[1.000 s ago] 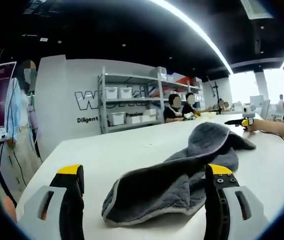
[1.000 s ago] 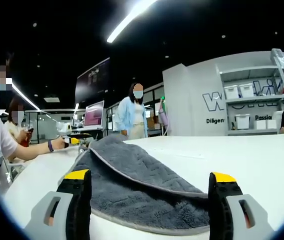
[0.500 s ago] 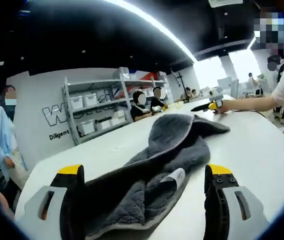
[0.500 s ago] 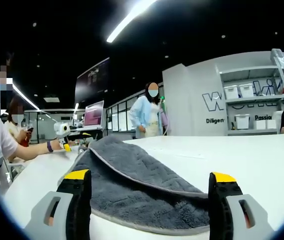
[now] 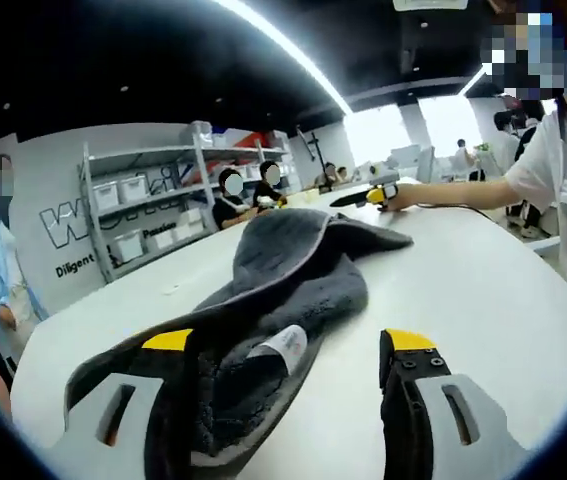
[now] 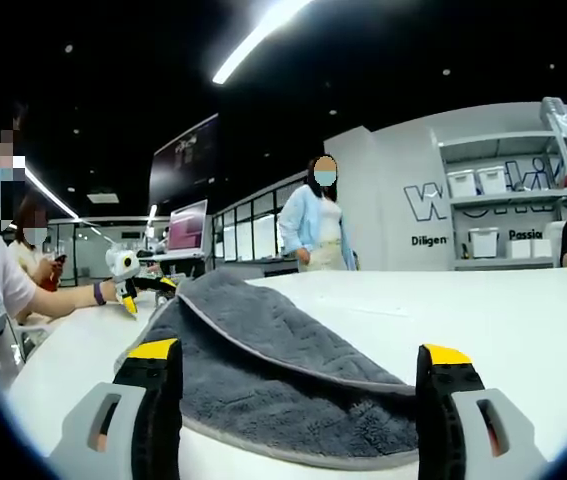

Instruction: Fold the towel on the table until its edges align and the towel forms a compact rectangular stack.

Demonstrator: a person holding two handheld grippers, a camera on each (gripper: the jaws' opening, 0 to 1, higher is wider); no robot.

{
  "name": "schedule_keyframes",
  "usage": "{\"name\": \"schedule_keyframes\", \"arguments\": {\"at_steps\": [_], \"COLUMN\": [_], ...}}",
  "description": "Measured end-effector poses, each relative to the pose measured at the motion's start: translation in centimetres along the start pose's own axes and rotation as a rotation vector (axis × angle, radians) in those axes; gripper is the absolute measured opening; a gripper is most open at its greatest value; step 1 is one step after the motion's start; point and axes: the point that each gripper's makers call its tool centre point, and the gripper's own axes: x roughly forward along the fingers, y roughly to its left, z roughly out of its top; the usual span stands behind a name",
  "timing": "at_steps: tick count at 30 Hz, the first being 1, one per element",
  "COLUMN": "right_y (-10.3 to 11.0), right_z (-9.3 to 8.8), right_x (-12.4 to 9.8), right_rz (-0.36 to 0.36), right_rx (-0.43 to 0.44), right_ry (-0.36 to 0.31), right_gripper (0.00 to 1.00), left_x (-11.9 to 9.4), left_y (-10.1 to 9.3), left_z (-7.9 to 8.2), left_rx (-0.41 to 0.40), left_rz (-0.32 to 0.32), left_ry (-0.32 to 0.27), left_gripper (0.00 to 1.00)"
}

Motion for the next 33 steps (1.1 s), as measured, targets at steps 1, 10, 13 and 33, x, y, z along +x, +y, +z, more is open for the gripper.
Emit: {"name": "schedule_keyframes", "arguments": {"at_steps": [1, 10, 13, 33], "right_y": [0.0, -0.4, -0.2, 0.5], "right_z": [0.0, 0.0, -0.1, -0.3], "right_x": [0.0, 0.0, 0.0, 0.1], "right_rz": [0.000, 0.000, 0.000, 0.001], "right_rx": [0.000, -0.002, -0.005, -0.004], "right_ry": [0.001, 0.006, 0.008, 0.010], "right_gripper": [0.99, 0.99, 0.99, 0.99], "left_x": [0.0, 0.1, 0.2, 0.3], "left_y": [-0.1, -1.3, -1.5, -1.7], "left_z": [0.0, -0.1, -0.4, -1.4], "left_rx": [0.001, -0.008, -0.004, 0.043], "left_rz": [-0.004, -0.069, -0.081, -0.076], "left_ry": [-0.001, 0.001, 0.017, 0.061], "left_gripper": [0.69, 0.52, 0.47, 0.23]}}
